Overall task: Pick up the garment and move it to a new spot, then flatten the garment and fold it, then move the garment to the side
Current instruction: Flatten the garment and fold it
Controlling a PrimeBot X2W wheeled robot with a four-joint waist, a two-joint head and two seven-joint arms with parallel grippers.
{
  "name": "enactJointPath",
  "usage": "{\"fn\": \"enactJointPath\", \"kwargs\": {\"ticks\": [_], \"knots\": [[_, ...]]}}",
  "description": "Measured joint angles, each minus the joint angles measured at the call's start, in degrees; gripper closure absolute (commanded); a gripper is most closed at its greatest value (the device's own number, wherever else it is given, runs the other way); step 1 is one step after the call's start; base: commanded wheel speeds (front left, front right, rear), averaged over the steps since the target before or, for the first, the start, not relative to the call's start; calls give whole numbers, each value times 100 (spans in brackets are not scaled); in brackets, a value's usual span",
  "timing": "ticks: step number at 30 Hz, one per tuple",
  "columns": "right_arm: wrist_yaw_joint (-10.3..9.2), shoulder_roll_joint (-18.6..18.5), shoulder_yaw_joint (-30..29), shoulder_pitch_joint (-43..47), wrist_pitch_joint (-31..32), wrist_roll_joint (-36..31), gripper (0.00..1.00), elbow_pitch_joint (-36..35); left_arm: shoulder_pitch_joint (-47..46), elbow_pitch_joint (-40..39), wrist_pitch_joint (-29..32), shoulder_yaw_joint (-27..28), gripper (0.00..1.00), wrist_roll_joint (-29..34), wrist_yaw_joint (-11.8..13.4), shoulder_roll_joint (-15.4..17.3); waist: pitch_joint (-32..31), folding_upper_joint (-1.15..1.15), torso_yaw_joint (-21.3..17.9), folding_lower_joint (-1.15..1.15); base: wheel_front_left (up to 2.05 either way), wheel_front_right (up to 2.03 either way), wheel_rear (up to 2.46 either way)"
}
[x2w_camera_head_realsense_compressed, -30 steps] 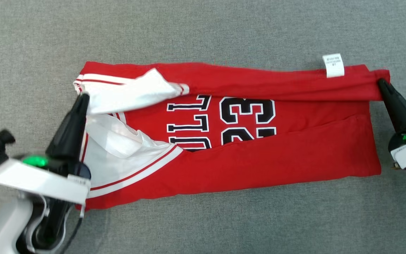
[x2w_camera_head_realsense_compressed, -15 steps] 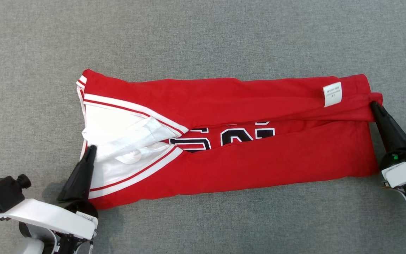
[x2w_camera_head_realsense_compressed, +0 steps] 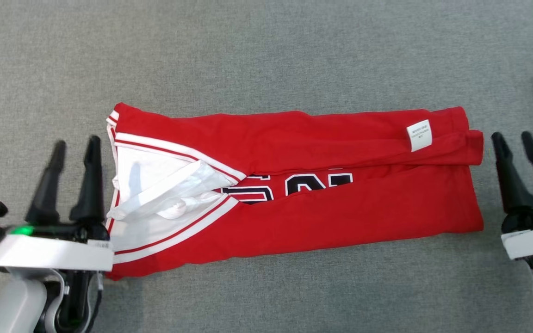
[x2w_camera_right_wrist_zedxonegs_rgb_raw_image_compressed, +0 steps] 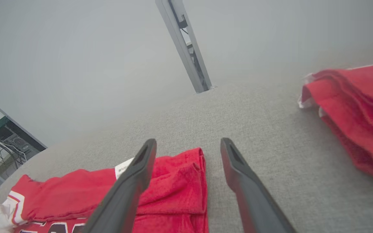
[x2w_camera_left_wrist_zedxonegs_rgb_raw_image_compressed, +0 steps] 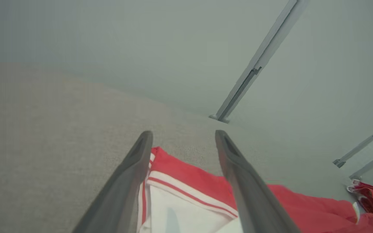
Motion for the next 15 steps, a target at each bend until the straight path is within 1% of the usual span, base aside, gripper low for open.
{"fn": "enactJointPath", "kwargs": {"ticks": [2, 4, 8, 10, 11, 13, 15], "knots": [[0, 149, -276, 4, -58, -380, 0, -86, -24, -104, -2, 316, 0, 554, -4, -198, -51, 0, -28, 0, 0, 0, 0], [0, 311, -532, 3, -101, -815, 0, -179, -39, -147, -2, 555, 0, 1007, -75, -367, -108, 0, -52, 0, 0, 0, 0], [0, 647, -875, -4, -114, -1639, 0, -294, -84, -158, -2, 975, 0, 1844, -308, -668, -234, 0, -81, 0, 0, 0, 0], [0, 768, -960, -5, -87, -2001, 0, -322, -80, -69, -2, 1118, 0, 2208, -410, -764, -304, 0, -82, 0, 0, 0, 0], [0, 768, -960, -5, -87, -2001, 0, -322, -80, -69, -2, 1118, 0, 2208, -410, -764, -304, 0, -82, 0, 0, 0, 0], [0, 862, -1000, 1, -8, -2295, 0, -319, -65, 92, -2, 1187, 0, 2558, -531, -799, -380, 0, -72, 0, 0, 0, 0], [0, 957, -988, 44, 92, -2474, 0, -287, 30, 233, -2, 1250, 0, 2798, -626, -900, -463, 0, -61, 0, 0, 0, 0]]}}
